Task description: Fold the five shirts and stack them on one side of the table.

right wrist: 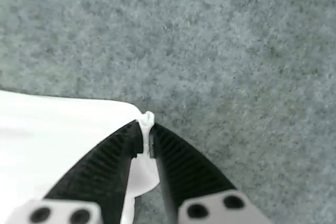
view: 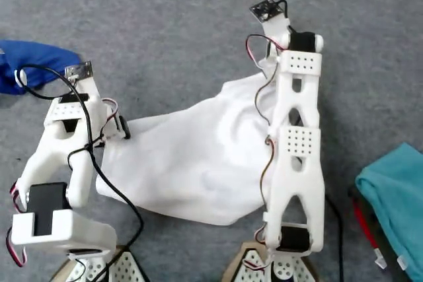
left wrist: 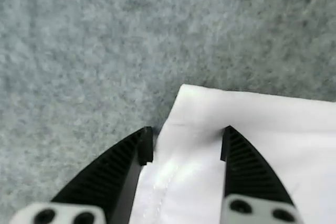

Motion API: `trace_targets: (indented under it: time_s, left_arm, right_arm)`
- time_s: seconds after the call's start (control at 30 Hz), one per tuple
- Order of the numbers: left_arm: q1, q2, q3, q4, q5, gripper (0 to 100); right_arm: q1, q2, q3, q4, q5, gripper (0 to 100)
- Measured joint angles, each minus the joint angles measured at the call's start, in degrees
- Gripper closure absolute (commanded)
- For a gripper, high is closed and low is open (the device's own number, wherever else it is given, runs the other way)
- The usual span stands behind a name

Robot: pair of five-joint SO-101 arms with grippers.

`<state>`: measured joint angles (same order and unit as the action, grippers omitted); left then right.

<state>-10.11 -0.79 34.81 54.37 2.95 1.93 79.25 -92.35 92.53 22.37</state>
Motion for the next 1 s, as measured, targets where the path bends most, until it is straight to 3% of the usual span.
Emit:
trace_targets:
  time_s: [0.33, 0.73, 1.0]
  left_arm:
    - [0.0, 0.0, 0.26, -2.99, 0.09, 96]
    - [0.0, 0.0, -1.05, -3.08, 0.09, 98]
    - [0.0, 0.0, -17.14, 9.49, 0.09, 98]
  right_arm:
    - [-0.09, 0.0, 0.0, 0.0, -0.09, 99.3]
    - [-0.26, 0.0, 0.0, 0.44, 0.26, 99.4]
    - [-1.85, -5.71, -0.44, 4.75, 1.05, 99.4]
